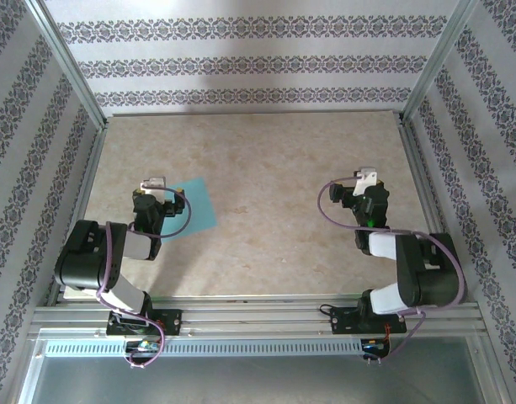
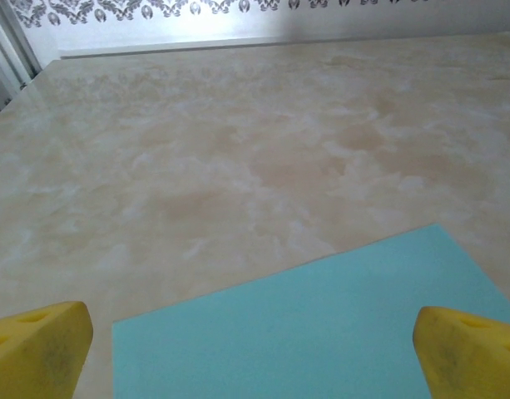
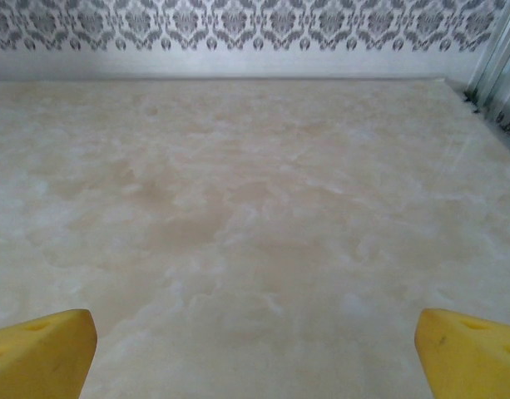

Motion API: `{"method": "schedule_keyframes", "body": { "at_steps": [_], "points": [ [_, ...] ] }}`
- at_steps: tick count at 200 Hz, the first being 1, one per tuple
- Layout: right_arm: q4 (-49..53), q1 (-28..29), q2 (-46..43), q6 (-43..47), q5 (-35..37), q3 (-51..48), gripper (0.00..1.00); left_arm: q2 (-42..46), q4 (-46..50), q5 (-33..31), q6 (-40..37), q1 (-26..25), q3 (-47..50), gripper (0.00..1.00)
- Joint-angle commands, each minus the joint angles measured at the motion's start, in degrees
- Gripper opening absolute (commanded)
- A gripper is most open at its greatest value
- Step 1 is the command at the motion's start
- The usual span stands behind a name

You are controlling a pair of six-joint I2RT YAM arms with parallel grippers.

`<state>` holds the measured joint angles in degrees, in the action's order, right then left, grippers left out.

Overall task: Fold a paper plane with a square sheet of paper (pick it up from the middle)
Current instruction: Move the square sheet of paper to the center of the table.

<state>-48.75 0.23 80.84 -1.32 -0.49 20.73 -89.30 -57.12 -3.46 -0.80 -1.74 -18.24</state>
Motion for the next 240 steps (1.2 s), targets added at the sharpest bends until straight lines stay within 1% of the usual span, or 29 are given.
{"method": "schedule_keyframes", "body": {
  "at_steps": [1, 20, 33, 48, 61, 69, 85, 98, 108, 120, 131, 145, 165, 177, 186, 214, 240],
  "points": [
    [7.4, 1.7, -7.7, 0.3, 3.4, 1.3, 0.98, 7.6, 4.2, -3.1, 1.7, 0.7, -0.7, 0.99],
    [19.1, 3.7, -13.9, -3.8, 5.4, 5.3, 0.98, 14.5, 14.0, -6.8, 3.7, 0.7, -3.5, 0.99],
    [28.0, 4.4, -16.3, -10.7, 6.6, 9.2, 0.98, 19.0, 20.5, -9.9, 9.6, 0.7, -6.0, 0.99],
    [37.9, 4.7, -16.9, -17.7, 4.8, 14.6, 0.98, 23.8, 34.3, -9.6, 17.0, 0.7, -11.5, 0.99],
    [44.3, 5.2, -16.1, -22.4, 2.6, 18.4, 0.98, 25.8, 42.2, -7.2, 21.5, 0.7, -14.9, 0.99],
    [46.5, 5.4, -15.2, -24.8, 0.9, 20.0, 0.98, 26.3, 43.9, -4.4, 22.5, 0.7, -15.6, 0.99],
    [47.4, 6.1, -12.7, -29.3, -4.5, 22.0, 0.98, 26.2, 46.5, 1.4, 27.4, 0.7, -16.0, 0.99],
    [49.2, 6.9, -9.7, -33.1, -9.4, 24.6, 0.98, 24.7, 51.8, 5.8, 31.6, 0.7, -17.9, 0.99],
    [49.6, 7.8, -7.2, -35.1, -12.9, 26.1, 0.98, 22.9, 54.7, 9.8, 32.3, 0.6, -19.3, 0.99],
    [48.6, 9.7, -4.5, -36.6, -16.1, 27.1, 0.98, 19.7, 57.2, 12.8, 34.7, 0.5, -20.7, 0.99],
    [48.4, 11.7, -2.3, -37.0, -16.5, 28.3, 0.98, 15.9, 58.7, 16.2, 36.1, 0.5, -22.7, 0.99],
    [48.2, 14.4, 0.9, -37.4, -16.5, 30.2, 0.98, 10.2, 61.4, 18.7, 37.0, 0.2, -26.3, 0.99],
    [48.0, 17.6, 5.2, -38.3, -16.3, 32.9, 0.98, 1.6, 65.6, 20.4, 36.4, -0.6, -32.4, 1.0],
    [47.4, 19.0, 7.3, -39.2, -16.5, 34.1, 0.98, -2.7, 68.4, 19.9, 36.5, -1.2, -35.6, 1.0],
    [47.2, 19.9, 8.7, -39.6, -17.0, 35.0, 0.98, -5.2, 70.1, 19.8, 36.7, -1.9, -37.4, 0.98],
    [46.6, 21.4, 10.9, -41.0, -17.0, 36.3, 0.98, -9.1, 72.6, 18.2, 37.9, -4.1, -38.9, 0.97],
    [46.6, 21.4, 11.3, -41.4, -16.4, 36.5, 0.98, -10.7, 73.4, 19.6, 39.5, -6.0, -37.4, 0.96]
  ]
}}
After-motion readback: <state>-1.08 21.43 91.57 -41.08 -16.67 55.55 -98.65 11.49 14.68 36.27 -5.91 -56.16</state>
